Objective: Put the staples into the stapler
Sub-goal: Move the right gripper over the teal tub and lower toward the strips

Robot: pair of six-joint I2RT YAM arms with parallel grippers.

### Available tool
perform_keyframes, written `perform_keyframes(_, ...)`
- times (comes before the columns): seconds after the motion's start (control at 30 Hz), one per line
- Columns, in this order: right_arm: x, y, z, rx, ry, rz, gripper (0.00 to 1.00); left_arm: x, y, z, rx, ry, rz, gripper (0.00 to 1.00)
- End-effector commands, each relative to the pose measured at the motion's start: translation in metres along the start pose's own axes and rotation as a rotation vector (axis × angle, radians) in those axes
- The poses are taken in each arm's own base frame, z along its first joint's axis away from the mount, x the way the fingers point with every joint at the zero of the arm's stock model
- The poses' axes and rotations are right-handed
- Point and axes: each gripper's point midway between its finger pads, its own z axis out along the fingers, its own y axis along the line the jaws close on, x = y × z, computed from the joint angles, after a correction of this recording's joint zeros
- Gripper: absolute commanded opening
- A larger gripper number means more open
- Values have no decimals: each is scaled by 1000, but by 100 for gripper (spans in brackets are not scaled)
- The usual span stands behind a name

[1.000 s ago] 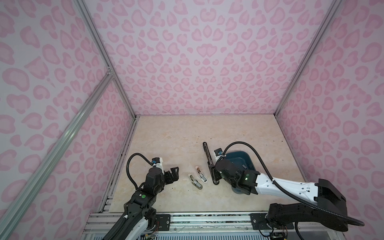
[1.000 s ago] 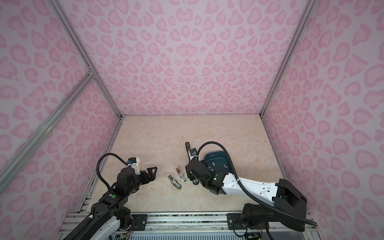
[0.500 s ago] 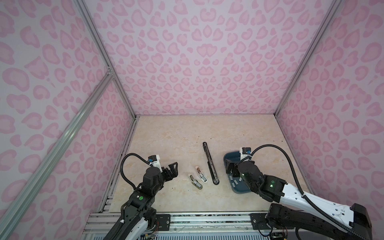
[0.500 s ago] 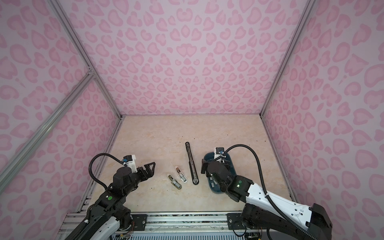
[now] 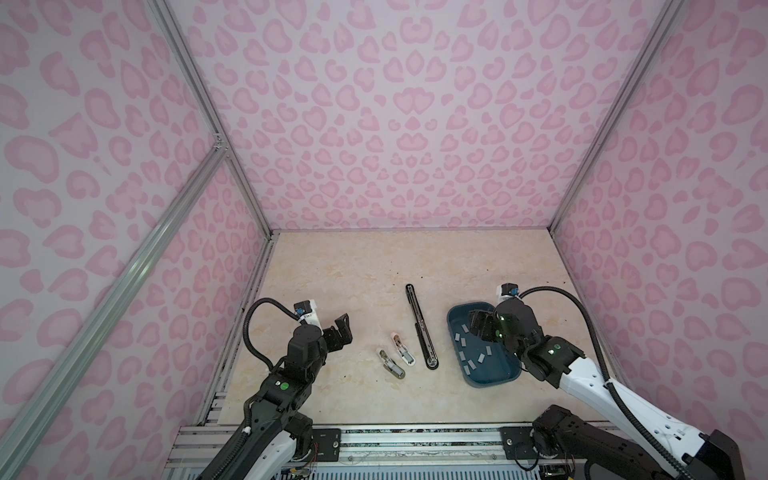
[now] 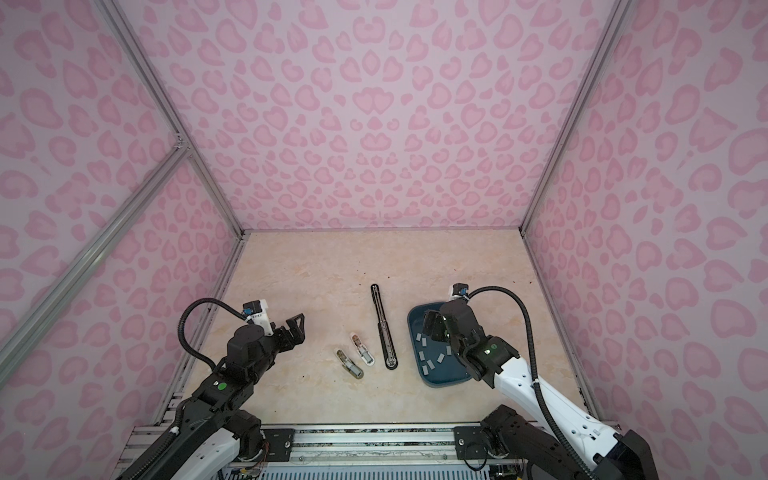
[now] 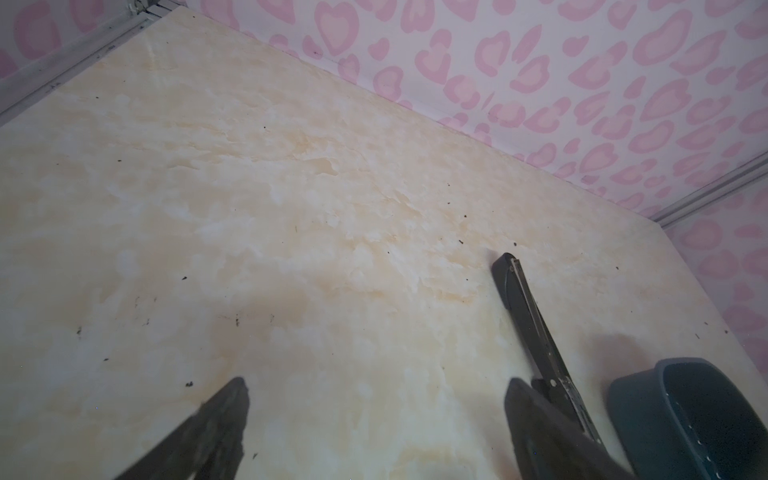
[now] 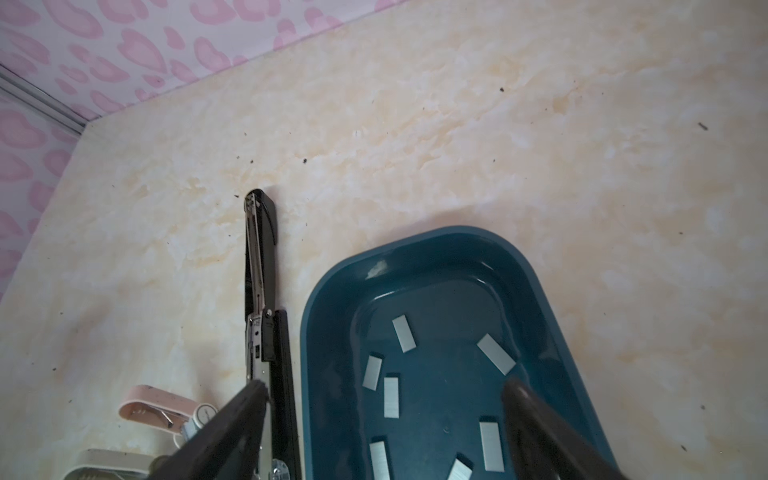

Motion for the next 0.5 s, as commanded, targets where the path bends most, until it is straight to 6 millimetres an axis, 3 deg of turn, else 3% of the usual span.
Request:
perform_keyframes(0.0,21,-7,6,18,77,2,79,-7,-12,5,52,-30,55,97)
perform_keyframes(0.13,28,-22,10,89,83,4,69,-5,-7,9,36,-48,55,97)
perform_keyframes(0.23,32,-28,14,115,83,3,69,-8,7,10,-38,-82,15,97)
perform_keyframes(0.47,33,-33,23,155,98,-7,68,-18,7,11,-61,-101,51,97)
